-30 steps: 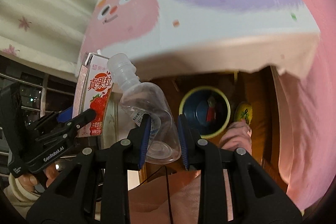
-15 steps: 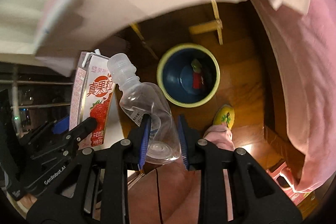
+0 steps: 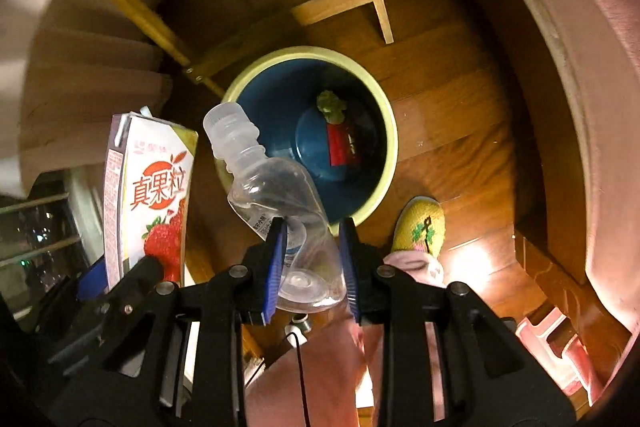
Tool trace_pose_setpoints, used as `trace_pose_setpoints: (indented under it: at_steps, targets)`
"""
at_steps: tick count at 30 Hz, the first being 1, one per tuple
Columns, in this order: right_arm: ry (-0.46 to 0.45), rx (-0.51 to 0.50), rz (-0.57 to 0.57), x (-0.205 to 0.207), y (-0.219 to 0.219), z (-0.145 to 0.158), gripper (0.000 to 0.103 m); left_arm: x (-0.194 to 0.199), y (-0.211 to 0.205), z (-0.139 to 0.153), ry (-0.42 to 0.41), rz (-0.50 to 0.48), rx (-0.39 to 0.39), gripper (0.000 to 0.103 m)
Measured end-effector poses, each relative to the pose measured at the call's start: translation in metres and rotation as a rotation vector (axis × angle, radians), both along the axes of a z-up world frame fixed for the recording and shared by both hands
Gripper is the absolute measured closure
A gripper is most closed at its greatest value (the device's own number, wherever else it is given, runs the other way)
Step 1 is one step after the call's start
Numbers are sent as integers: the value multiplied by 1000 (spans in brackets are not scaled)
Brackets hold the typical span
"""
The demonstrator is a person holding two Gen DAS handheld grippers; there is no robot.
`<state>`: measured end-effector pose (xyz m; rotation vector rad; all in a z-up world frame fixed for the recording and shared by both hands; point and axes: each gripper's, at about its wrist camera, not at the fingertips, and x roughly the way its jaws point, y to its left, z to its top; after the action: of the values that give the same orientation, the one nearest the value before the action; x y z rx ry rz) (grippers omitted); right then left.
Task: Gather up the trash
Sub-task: 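Carry the bottle and carton over the blue bin and open both tools, then raise both empty tools back toward the table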
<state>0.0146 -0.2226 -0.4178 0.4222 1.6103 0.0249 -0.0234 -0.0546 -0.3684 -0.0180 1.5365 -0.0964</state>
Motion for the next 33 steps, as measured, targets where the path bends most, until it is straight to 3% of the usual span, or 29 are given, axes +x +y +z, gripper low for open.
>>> trace_pose_setpoints:
  at_steps: [3, 5, 7, 9, 19, 26, 33]
  targets:
    - [-2, 23, -37, 13, -7, -20, 78, 15, -2, -19, -13, 7, -3, 58]
    - [-12, 43, -54, 22, -9, -25, 70, 23, 1, -25, -26, 17, -8, 54]
    - [-29, 49, -66, 27, -10, -26, 61, 30, 0, -26, -53, 30, -14, 33]
    - [-52, 68, -68, 32, -11, -23, 61, 38, 7, -24, -73, 38, -10, 26]
    - [-70, 87, -41, 24, -7, 20, 61, 43, 26, 13, -123, 75, 29, 24]
    - [-89, 97, -38, 9, -8, 78, 61, 23, 34, 79, -167, 60, 24, 24]
    - [-159, 109, -29, 0, -1, 154, 60, 10, 38, 172, -260, 28, 16, 18]
